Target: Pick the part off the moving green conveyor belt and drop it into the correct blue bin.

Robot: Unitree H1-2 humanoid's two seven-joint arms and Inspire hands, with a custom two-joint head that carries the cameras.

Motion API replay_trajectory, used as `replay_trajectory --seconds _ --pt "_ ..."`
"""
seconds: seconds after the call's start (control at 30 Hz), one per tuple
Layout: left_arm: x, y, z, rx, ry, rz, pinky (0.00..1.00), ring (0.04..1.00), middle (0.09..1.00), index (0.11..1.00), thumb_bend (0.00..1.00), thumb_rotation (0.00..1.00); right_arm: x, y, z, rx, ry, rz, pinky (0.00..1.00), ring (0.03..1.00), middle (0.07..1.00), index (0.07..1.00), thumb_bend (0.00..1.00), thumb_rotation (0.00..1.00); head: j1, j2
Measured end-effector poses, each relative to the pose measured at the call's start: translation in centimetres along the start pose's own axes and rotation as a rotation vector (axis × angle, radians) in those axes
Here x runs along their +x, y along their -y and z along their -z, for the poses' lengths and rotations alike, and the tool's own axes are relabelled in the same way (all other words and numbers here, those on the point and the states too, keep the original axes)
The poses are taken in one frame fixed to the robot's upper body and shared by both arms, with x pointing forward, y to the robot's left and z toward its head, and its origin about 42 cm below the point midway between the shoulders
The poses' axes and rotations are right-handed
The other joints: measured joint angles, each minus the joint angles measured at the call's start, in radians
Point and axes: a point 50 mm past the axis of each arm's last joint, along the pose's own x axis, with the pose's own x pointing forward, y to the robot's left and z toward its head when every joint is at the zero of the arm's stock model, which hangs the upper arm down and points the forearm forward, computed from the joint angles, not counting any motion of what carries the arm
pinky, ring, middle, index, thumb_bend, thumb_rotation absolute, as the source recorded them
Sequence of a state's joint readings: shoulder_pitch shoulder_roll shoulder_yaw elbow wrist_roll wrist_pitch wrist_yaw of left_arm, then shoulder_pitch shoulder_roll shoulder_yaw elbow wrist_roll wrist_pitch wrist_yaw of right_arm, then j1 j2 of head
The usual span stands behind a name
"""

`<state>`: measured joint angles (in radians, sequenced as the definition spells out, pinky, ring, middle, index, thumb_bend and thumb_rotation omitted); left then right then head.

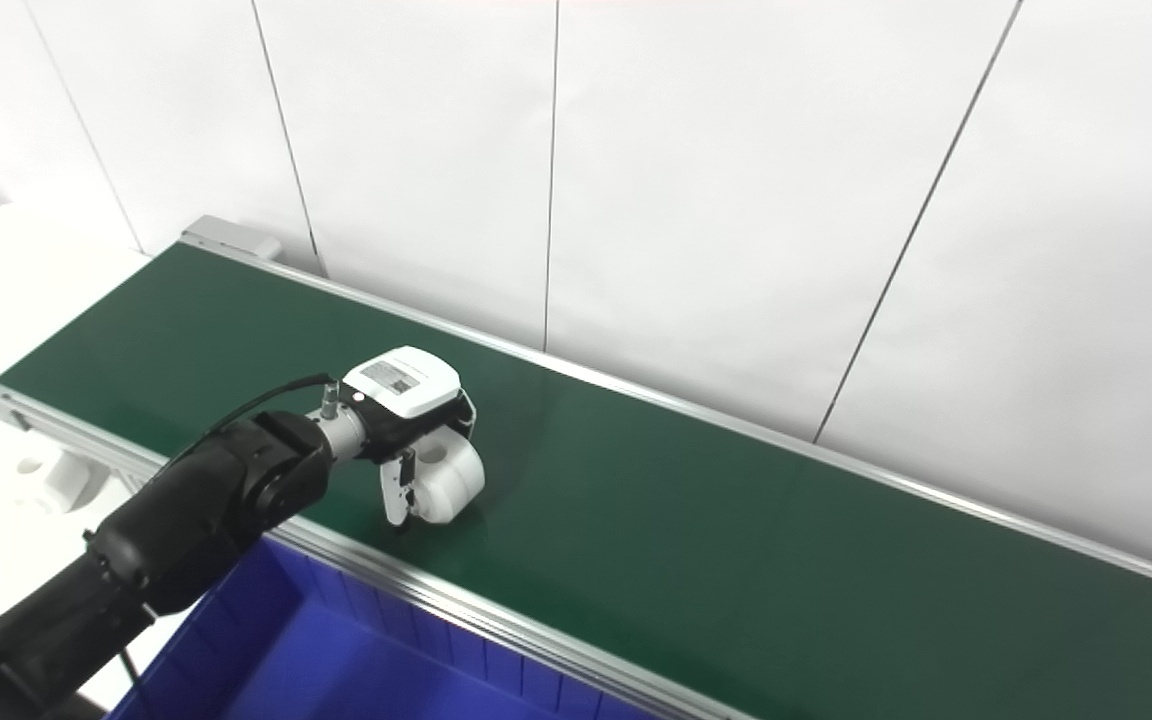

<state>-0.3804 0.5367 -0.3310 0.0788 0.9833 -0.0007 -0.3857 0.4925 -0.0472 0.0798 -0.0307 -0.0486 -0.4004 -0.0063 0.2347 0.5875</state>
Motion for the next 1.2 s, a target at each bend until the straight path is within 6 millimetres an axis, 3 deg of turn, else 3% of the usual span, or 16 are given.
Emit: replay_trajectory --seconds 0.1,0.27,0.37,0.43,0.47,0.5,0.57,0.63,0.73,0.9,1.03,1.2 --pt "-0.1 -0.4 -0.4 -0.003 0.026 -0.017 0.53 0.511 0.530 0.450 0.52 0.00 0.0 0.0 0.0 0.002 -0.001 0.001 0.97 0.945 0.972 1.000 0.61 1.00 0.002 0.005" --pt "-1.3 -2.7 -1.7 -0.020 0.087 -0.113 0.52 0.486 0.515 0.462 0.52 0.00 -0.1 0.0 -0.1 0.002 0.000 0.000 0.93 0.930 0.963 0.994 0.62 1.00 0.002 0.028" --pt "-2.8 -4.1 -2.9 -0.013 0.121 -0.167 0.52 0.490 0.509 0.469 0.52 0.00 0.0 0.0 -0.6 -0.001 0.002 0.000 0.91 0.921 0.959 0.986 0.64 1.00 0.005 0.104" --pt "-4.1 -4.6 -3.8 -0.012 0.150 -0.200 0.42 0.409 0.457 0.494 0.52 0.00 0.0 0.1 -1.3 -0.001 0.015 0.002 0.91 0.923 0.962 0.987 0.67 1.00 0.012 0.141" --pt "-4.6 -4.5 -4.1 -0.018 0.160 -0.205 0.41 0.401 0.451 0.496 0.52 0.00 0.1 0.1 -1.7 -0.001 0.023 0.003 0.91 0.924 0.963 0.987 0.67 1.00 0.012 0.141" --pt "-5.2 -4.4 -4.3 -0.024 0.165 -0.205 0.40 0.390 0.445 0.499 0.52 0.00 0.2 0.1 -2.2 0.001 0.030 0.002 0.91 0.926 0.964 0.987 0.68 1.00 0.021 0.191" --pt "-6.5 -3.9 -4.6 -0.032 0.166 -0.197 0.41 0.400 0.458 0.496 0.53 0.00 0.4 0.1 -2.7 0.007 0.034 -0.003 0.91 0.928 0.965 0.986 0.69 1.00 0.021 0.192" --pt "-7.6 -3.3 -4.8 -0.045 0.162 -0.171 0.45 0.424 0.472 0.491 0.53 0.00 0.3 0.2 -3.1 0.016 0.030 -0.005 0.91 0.919 0.959 0.979 0.69 1.00 0.009 0.236" --pt "-9.8 -1.5 -4.9 -0.099 0.136 -0.118 0.47 0.441 0.487 0.483 0.52 0.00 0.3 0.4 -3.8 0.014 0.026 -0.013 0.88 0.898 0.948 0.967 0.68 0.98 -0.008 0.250" --pt "-12.6 1.8 -4.3 -0.164 0.081 -0.041 0.44 0.413 0.431 0.502 0.52 0.00 0.5 0.6 -5.1 0.009 0.035 -0.023 0.83 0.864 0.925 0.944 0.67 0.93 -0.054 0.290" --pt "-14.4 3.7 -5.0 -0.219 0.050 -0.019 0.47 0.467 0.501 0.476 0.52 0.00 0.6 0.6 -5.5 0.004 0.023 -0.024 0.82 0.856 0.916 0.935 0.67 0.90 -0.063 0.293" --pt "-14.6 5.2 -6.1 -0.254 0.016 -0.014 0.44 0.452 0.463 0.494 0.52 0.00 0.9 0.4 -5.6 -0.013 0.017 -0.034 0.80 0.845 0.910 0.934 0.66 0.90 -0.077 0.281"
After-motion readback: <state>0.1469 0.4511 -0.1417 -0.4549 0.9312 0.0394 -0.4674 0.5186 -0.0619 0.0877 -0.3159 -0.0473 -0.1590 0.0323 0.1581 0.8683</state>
